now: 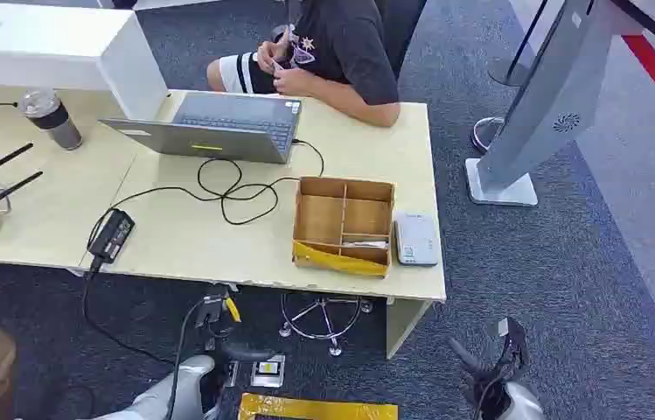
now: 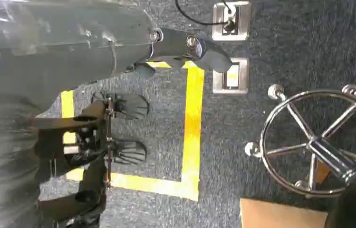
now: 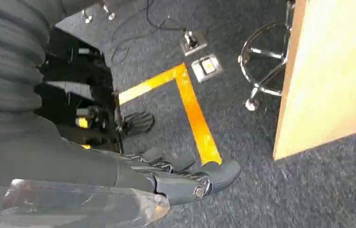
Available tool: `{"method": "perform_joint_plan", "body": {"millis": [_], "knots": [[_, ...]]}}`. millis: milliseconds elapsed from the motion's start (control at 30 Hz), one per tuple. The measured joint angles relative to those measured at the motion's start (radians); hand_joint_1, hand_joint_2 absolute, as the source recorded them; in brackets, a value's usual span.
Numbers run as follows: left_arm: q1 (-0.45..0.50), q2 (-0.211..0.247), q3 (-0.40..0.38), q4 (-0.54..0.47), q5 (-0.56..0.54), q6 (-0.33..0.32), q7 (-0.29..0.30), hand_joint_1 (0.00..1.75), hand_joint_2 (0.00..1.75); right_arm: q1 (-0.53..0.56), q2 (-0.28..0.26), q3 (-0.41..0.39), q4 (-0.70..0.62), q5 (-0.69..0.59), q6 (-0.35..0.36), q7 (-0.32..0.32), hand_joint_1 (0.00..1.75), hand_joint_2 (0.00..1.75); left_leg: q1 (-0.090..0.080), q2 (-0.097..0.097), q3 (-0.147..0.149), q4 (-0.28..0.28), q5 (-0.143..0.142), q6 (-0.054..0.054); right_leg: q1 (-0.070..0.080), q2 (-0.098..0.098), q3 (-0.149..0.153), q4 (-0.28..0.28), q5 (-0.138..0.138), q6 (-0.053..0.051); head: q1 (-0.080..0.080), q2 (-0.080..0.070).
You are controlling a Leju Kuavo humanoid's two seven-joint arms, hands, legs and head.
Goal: Pass the card to the sensor for recognition and then transmit it.
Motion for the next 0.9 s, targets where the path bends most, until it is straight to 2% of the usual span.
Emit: {"method": "perform_joint_plan", "body": {"millis": [167, 267, 333, 467, 533, 633, 767, 833, 900], "knots": [[-0.004, -0.001, 0.000, 0.000, -0.009, 0.019, -0.029, 0.00, 1.75, -0.007, 0.002, 0.003, 0.000, -0.008, -0.030, -0.011, 0.00, 1.75, 0.000, 0.000, 0.000, 0.000, 0.000, 0.000, 0.000, 0.000, 0.000, 0.000, 0.000, 0.000, 0.000, 0.000], [0.001, 0.024, 0.006, 0.001, 0.018, 0.108, -0.085, 0.00, 1.75, -0.005, -0.016, 0.023, -0.007, 0.021, -0.071, -0.039, 0.00, 1.75, 0.000, 0.000, 0.000, 0.000, 0.000, 0.000, 0.000, 0.000, 0.000, 0.000, 0.000, 0.000, 0.000, 0.000], [0.022, 0.058, 0.023, 0.002, 0.039, 0.143, -0.087, 0.00, 1.75, -0.001, -0.049, 0.034, -0.010, 0.042, -0.091, -0.036, 0.00, 1.75, 0.000, 0.001, 0.000, 0.000, -0.001, 0.000, 0.000, 0.001, 0.000, 0.000, 0.000, 0.000, 0.000, 0.000], [0.082, 0.121, 0.030, 0.014, 0.005, 0.179, 0.002, 0.00, 1.75, 0.042, -0.108, 0.064, -0.010, 0.099, -0.172, 0.071, 0.00, 1.75, 0.000, 0.000, 0.000, 0.000, -0.002, 0.000, 0.000, -0.001, 0.000, 0.000, -0.004, 0.000, 0.000, 0.000], [0.148, 0.167, 0.035, 0.027, 0.007, 0.152, 0.008, 0.00, 1.75, 0.105, -0.152, 0.080, -0.010, 0.098, -0.170, 0.093, 0.00, 1.75, 0.000, 0.000, 0.004, 0.000, -0.006, 0.000, 0.000, -0.001, 0.004, 0.000, -0.008, 0.000, 0.001, 0.000], [0.246, 0.205, 0.036, 0.044, 0.020, 0.134, 0.034, 0.00, 1.75, 0.221, -0.215, 0.084, -0.005, 0.070, -0.168, 0.108, 0.00, 1.75, 0.000, -0.001, 0.006, 0.000, -0.011, 0.000, 0.000, -0.002, 0.007, 0.000, -0.012, -0.001, 0.000, 0.000], [0.272, 0.218, 0.036, 0.056, 0.003, 0.163, 0.147, 0.00, 1.75, 0.267, -0.232, 0.084, 0.002, 0.036, -0.188, 0.208, 0.00, 1.75, 0.000, 0.000, 0.005, 0.000, -0.012, 0.000, 0.000, 0.000, 0.004, 0.000, -0.012, -0.001, 0.000, 0.000], [0.275, 0.206, 0.036, 0.056, -0.019, 0.167, 0.154, 0.00, 1.75, 0.274, -0.214, 0.085, 0.002, 0.037, -0.184, 0.228, 0.00, 1.75, 0.000, 0.000, 0.006, 0.000, -0.012, 0.000, 0.000, 0.000, 0.006, 0.000, -0.012, -0.001, 0.000, 0.000], [0.280, 0.192, 0.034, 0.056, -0.034, 0.167, 0.131, 0.00, 1.75, 0.285, -0.195, 0.088, 0.003, 0.039, -0.176, 0.209, 0.00, 1.75, 0.000, 0.000, 0.007, 0.000, -0.011, 0.000, 0.000, -0.001, 0.006, 0.000, -0.012, -0.001, -0.001, 0.000]]}}
